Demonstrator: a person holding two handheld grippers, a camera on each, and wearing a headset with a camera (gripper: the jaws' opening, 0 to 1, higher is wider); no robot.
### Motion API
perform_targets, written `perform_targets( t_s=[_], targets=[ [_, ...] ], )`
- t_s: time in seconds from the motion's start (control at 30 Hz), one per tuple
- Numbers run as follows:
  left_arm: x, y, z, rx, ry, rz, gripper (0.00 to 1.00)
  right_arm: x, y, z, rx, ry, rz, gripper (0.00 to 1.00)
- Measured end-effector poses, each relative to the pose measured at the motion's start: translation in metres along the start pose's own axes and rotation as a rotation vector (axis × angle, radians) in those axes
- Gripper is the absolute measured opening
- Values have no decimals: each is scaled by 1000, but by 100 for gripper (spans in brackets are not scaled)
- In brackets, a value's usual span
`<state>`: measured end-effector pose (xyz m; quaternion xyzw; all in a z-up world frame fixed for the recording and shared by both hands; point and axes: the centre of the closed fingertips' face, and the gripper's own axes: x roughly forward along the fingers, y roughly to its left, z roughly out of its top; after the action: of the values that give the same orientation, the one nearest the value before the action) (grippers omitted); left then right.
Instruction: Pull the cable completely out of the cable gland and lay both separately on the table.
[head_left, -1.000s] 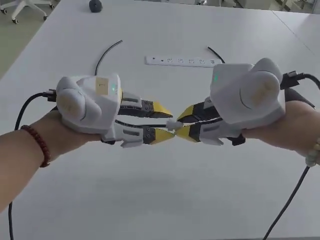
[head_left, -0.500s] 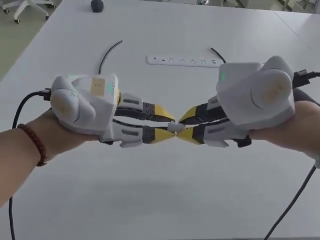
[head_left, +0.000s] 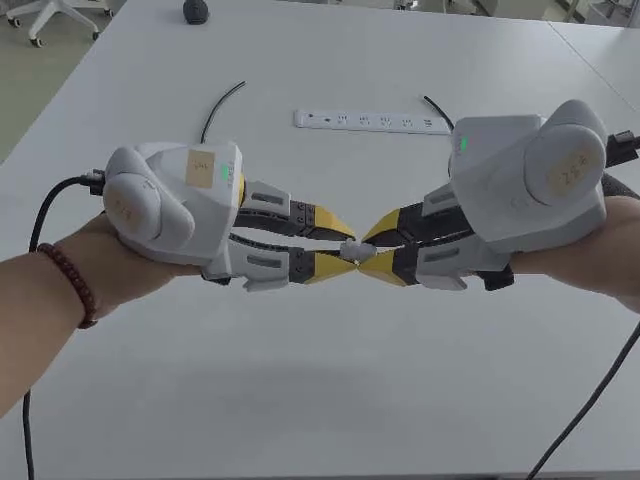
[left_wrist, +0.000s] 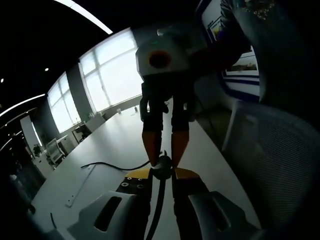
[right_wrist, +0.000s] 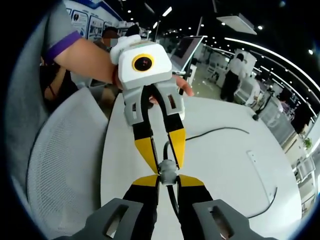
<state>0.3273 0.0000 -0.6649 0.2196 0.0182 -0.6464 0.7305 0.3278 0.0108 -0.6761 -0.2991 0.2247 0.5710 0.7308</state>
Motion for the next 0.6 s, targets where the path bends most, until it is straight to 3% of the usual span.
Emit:
perform_targets(
  t_s=[0.27, 0.3, 0.6],
  targets=[
    [-4, 5, 1, -40, -1, 14, 16, -1, -2, 5, -23, -18, -10, 9],
    [-4, 6, 1, -47, -3, 17, 16, -1, -3, 7, -66, -22, -26, 9],
    [-9, 8, 5, -132, -22, 21, 16, -4, -2, 11, -176, -40, -76, 8]
  ],
)
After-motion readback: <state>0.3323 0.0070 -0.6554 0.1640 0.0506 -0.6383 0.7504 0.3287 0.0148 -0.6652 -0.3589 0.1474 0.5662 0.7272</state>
